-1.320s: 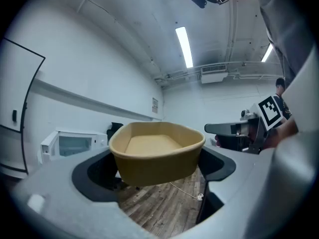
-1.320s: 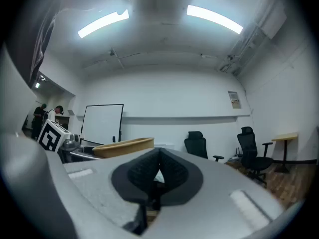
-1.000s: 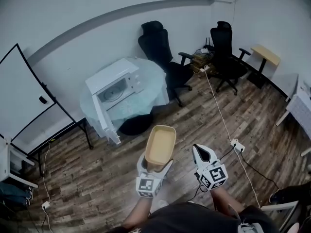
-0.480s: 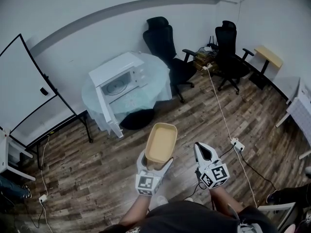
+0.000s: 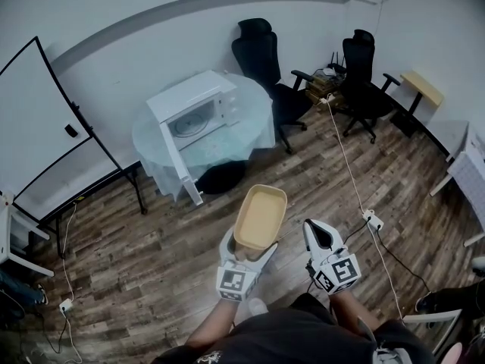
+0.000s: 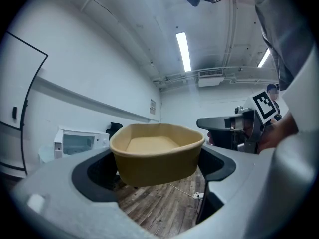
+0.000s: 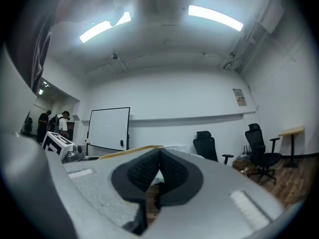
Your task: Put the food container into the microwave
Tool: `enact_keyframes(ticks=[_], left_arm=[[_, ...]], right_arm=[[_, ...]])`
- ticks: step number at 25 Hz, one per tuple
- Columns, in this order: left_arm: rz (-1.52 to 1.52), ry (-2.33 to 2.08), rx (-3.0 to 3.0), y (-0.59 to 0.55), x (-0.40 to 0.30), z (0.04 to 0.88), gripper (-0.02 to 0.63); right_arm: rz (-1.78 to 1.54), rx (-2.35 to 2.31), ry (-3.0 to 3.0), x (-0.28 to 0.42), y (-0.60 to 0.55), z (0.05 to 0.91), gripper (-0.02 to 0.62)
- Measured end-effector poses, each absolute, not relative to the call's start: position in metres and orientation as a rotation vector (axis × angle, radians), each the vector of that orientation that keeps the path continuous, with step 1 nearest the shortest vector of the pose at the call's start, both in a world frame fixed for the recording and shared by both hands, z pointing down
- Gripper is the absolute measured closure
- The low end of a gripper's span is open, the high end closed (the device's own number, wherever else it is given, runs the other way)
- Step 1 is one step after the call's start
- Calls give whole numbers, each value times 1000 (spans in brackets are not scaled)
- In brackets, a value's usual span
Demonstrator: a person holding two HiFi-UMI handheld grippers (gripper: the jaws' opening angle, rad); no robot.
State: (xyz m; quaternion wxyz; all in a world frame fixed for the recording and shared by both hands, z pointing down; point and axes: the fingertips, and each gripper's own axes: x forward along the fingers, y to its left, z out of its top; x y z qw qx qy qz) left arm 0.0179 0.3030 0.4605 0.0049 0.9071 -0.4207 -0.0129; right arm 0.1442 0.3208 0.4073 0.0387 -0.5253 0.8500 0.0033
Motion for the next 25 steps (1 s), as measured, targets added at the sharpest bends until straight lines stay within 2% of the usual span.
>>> enact_keyframes(ticks=[13, 25], left_arm=[[-128, -1356, 2793, 303, -8, 458, 101], [-86, -1546, 2721, 272, -26, 460, 101]], right_arm=[[21, -1578, 2695, 106, 317, 406, 595], [-22, -1399, 2774, 85, 271, 421, 594]])
